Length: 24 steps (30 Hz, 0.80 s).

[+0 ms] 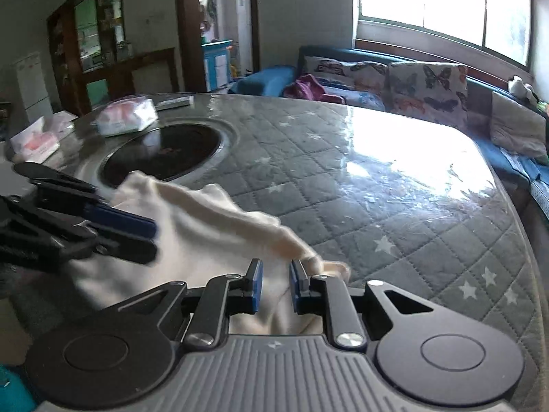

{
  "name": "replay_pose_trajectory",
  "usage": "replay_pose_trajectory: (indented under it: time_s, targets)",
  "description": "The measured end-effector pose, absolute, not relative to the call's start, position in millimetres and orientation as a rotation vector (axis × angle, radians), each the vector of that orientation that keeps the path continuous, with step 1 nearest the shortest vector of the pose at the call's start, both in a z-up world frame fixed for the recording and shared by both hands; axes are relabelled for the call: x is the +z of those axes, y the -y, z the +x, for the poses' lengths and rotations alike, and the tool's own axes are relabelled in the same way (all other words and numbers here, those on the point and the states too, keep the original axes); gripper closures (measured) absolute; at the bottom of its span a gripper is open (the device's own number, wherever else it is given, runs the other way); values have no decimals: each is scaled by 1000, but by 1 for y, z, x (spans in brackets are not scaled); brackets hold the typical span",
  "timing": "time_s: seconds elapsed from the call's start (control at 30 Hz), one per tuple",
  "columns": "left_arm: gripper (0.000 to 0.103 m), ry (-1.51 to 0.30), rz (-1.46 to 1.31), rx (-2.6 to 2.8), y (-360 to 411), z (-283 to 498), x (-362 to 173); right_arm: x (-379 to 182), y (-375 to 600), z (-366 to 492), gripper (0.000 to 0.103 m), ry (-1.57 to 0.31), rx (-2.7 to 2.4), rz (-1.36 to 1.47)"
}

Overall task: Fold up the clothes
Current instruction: 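Smooth the folded sweatshirt with both open grippers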

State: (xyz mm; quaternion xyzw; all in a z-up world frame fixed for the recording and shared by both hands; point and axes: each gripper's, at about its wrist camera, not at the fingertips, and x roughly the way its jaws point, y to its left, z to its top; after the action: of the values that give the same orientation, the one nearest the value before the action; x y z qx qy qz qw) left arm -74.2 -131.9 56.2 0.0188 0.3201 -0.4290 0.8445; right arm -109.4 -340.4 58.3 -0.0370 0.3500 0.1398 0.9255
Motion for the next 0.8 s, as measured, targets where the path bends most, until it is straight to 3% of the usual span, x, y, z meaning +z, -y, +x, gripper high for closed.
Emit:
replay_pose_trajectory:
  time_s: [0.4, 0.8]
  targets:
    - [78, -685, 130, -960, 154, -105, 30, 40, 332, -172, 86, -770, 304, -115]
    - [76, -666, 119, -956, 152, -108, 25, 46, 337, -167, 86, -761, 300, -90]
